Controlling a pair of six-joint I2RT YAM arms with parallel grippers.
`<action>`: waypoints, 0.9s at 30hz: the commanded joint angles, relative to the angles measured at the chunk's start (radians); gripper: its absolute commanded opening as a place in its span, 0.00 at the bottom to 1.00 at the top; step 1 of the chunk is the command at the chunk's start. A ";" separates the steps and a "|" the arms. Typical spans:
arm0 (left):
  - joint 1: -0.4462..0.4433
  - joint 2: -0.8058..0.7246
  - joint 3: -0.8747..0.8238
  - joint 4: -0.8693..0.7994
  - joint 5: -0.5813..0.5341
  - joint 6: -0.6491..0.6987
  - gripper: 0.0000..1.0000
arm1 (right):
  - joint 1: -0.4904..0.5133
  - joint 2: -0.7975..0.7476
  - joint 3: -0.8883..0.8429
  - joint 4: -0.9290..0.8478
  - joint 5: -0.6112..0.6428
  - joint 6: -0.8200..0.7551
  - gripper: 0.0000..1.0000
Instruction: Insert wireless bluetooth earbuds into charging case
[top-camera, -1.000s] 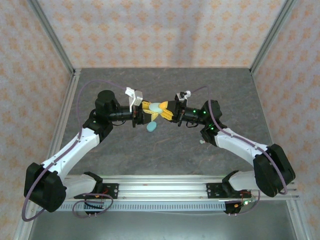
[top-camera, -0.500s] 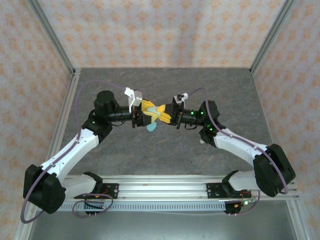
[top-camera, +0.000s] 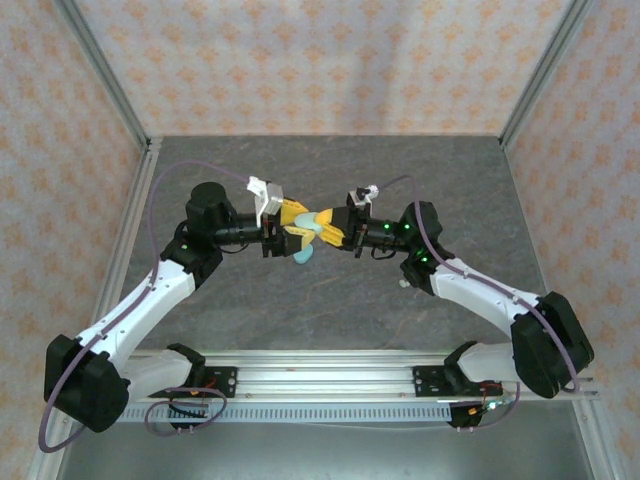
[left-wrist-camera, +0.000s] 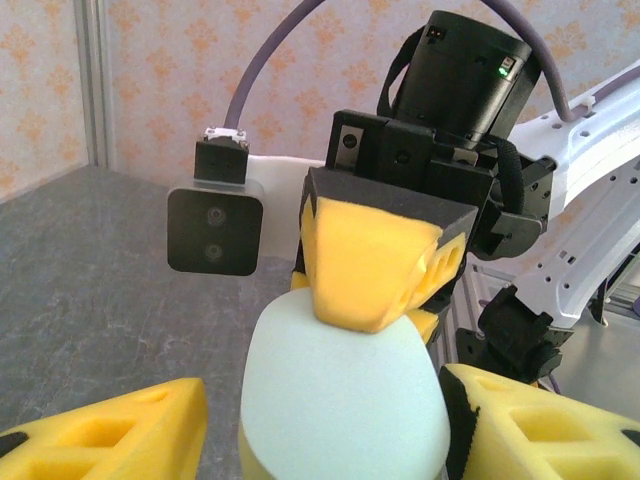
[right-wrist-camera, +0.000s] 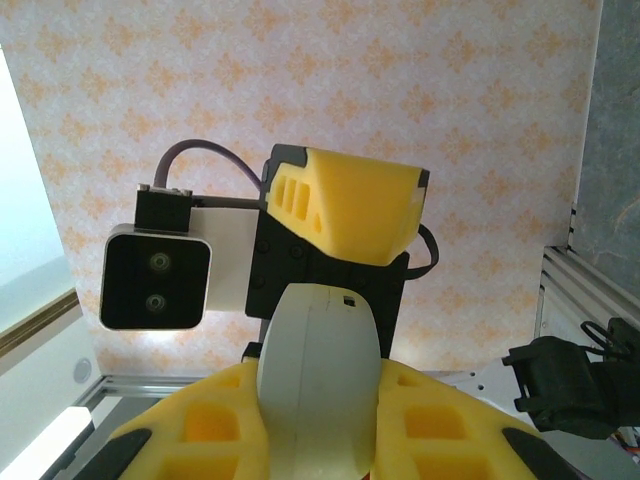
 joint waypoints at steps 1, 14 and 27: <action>-0.004 -0.007 0.002 -0.018 0.007 0.028 0.62 | -0.005 -0.036 0.029 0.010 -0.014 -0.019 0.09; -0.013 0.010 0.017 -0.007 0.015 0.024 0.57 | -0.005 -0.046 0.030 -0.010 -0.015 -0.028 0.09; -0.021 0.010 0.000 0.006 0.003 0.023 0.56 | -0.004 -0.050 0.030 -0.009 -0.015 -0.026 0.08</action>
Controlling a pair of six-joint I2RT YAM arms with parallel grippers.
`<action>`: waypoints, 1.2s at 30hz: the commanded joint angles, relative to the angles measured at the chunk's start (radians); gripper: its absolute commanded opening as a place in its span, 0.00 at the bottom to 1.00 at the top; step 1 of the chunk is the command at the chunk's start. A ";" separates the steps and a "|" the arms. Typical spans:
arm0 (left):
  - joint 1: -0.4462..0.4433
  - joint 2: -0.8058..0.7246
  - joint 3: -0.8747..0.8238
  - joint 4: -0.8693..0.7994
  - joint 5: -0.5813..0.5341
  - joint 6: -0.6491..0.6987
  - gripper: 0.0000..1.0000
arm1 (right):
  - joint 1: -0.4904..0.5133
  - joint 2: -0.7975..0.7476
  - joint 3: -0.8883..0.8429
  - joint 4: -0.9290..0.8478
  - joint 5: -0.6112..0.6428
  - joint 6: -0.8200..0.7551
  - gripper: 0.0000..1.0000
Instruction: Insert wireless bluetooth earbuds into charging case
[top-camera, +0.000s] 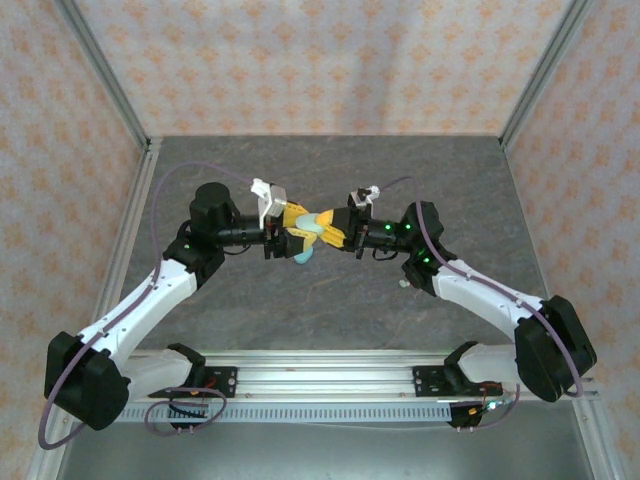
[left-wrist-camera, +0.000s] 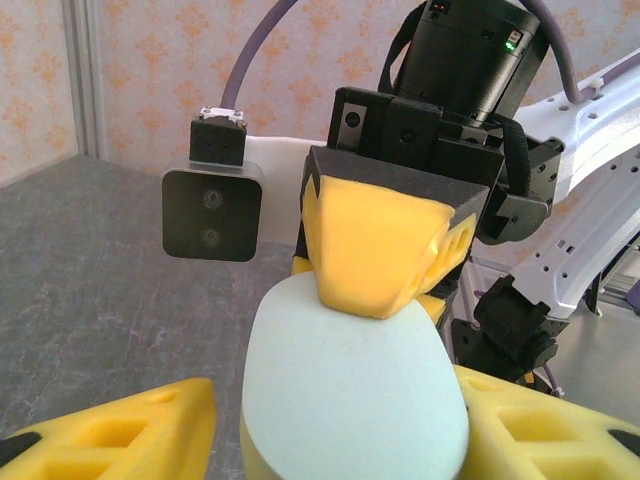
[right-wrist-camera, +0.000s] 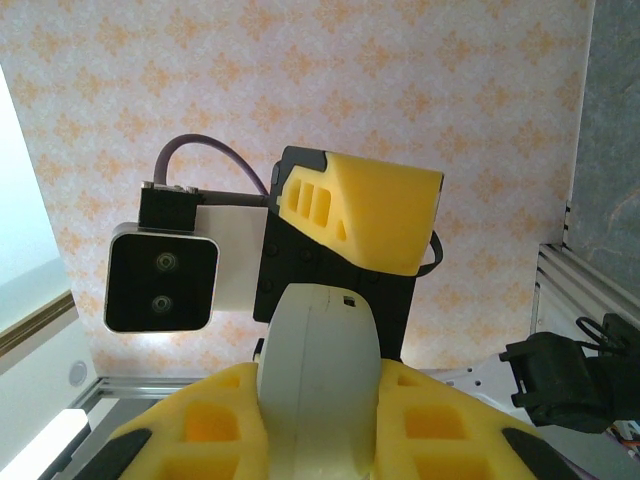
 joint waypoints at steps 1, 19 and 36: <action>-0.006 0.000 0.002 0.019 0.006 0.004 0.55 | -0.004 -0.029 0.029 0.030 -0.014 -0.015 0.08; -0.007 -0.022 0.009 -0.025 0.020 0.021 0.17 | -0.006 -0.037 0.035 0.011 -0.014 -0.062 0.45; -0.006 -0.153 0.025 -0.289 0.011 0.070 0.14 | 0.110 -0.257 0.454 -1.374 0.462 -1.439 0.58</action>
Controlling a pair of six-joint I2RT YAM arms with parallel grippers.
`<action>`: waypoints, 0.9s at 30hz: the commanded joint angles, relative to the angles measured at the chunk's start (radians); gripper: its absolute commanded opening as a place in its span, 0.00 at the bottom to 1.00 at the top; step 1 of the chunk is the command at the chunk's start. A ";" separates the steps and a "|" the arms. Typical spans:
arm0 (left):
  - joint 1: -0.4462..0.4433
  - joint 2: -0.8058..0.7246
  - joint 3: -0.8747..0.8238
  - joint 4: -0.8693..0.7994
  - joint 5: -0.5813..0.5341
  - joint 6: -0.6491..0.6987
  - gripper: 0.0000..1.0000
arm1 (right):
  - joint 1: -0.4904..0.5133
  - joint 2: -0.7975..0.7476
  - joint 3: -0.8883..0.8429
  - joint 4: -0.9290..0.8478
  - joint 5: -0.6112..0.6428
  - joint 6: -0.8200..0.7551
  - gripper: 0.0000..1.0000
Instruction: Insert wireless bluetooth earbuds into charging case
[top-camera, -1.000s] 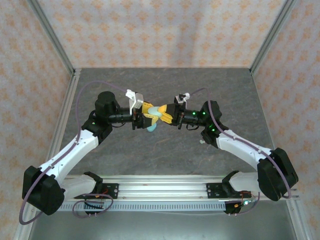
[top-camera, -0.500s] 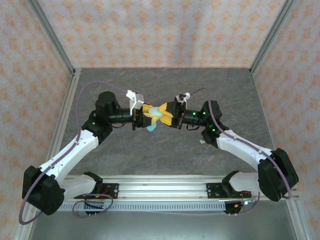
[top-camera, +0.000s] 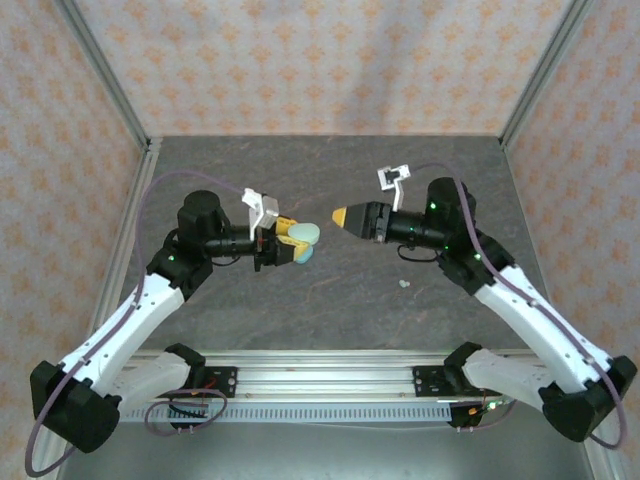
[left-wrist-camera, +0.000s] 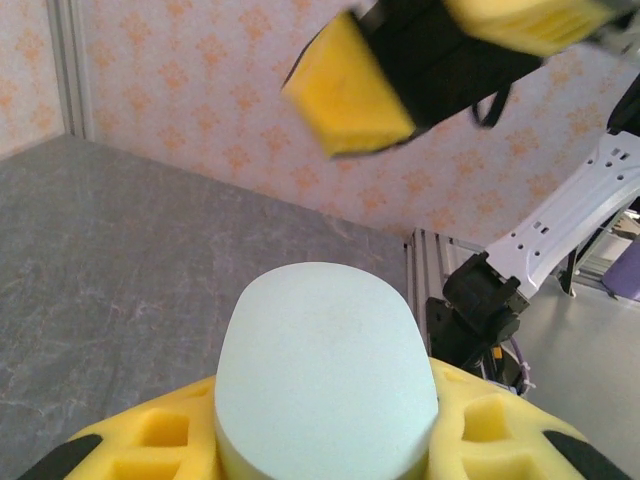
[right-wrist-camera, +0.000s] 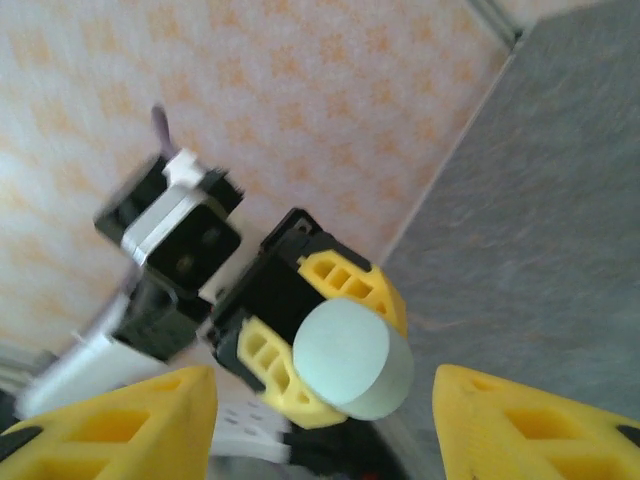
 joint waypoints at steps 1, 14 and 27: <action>-0.001 -0.015 0.032 -0.102 0.021 0.033 0.14 | 0.079 0.016 0.056 -0.341 0.182 -0.411 0.58; -0.003 -0.036 0.080 -0.229 0.106 0.088 0.11 | 0.230 0.133 0.107 -0.296 0.155 -0.552 0.64; -0.006 -0.038 0.094 -0.289 0.146 0.138 0.09 | 0.230 0.119 0.084 -0.182 0.118 -0.532 0.61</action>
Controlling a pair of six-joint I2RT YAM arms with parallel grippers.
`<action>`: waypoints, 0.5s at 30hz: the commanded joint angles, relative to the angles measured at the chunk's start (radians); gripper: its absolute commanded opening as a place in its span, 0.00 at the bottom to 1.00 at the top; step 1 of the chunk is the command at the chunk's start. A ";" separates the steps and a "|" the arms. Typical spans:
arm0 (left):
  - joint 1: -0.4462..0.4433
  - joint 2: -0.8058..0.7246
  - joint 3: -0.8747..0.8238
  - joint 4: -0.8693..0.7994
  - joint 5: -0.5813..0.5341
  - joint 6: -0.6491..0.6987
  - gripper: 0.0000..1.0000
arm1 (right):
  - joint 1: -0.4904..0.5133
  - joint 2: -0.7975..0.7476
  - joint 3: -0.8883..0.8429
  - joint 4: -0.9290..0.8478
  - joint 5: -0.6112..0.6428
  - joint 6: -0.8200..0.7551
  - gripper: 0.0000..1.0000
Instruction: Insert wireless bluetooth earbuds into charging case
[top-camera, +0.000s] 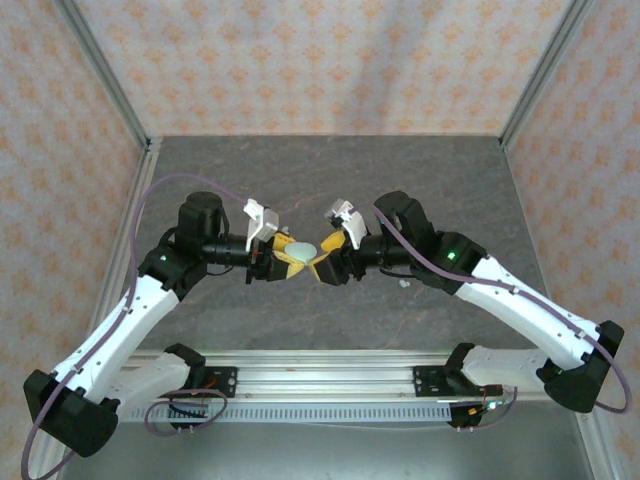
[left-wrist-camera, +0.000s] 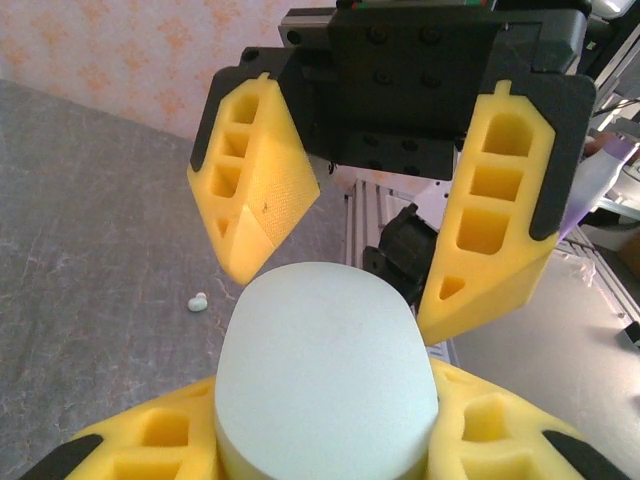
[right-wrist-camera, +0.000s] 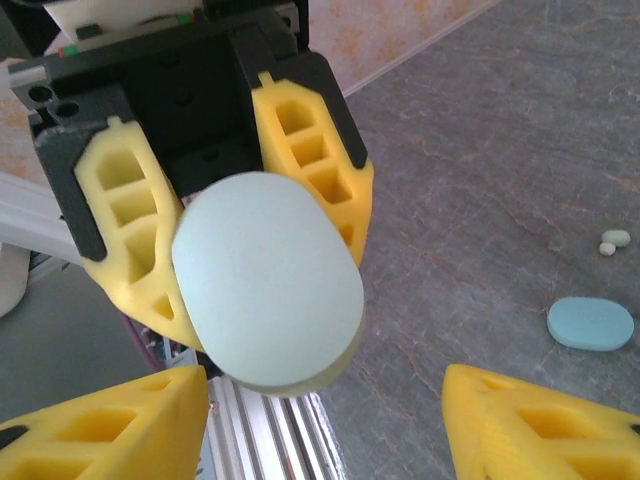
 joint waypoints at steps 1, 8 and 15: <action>-0.006 -0.019 0.034 -0.014 0.037 0.023 0.09 | 0.006 -0.012 0.017 0.054 -0.017 -0.012 0.61; -0.008 -0.022 0.034 -0.020 0.032 0.028 0.09 | 0.005 0.028 0.032 0.080 -0.041 -0.004 0.49; -0.009 -0.025 0.040 -0.030 0.038 0.034 0.08 | -0.022 0.035 0.013 0.128 -0.081 0.033 0.50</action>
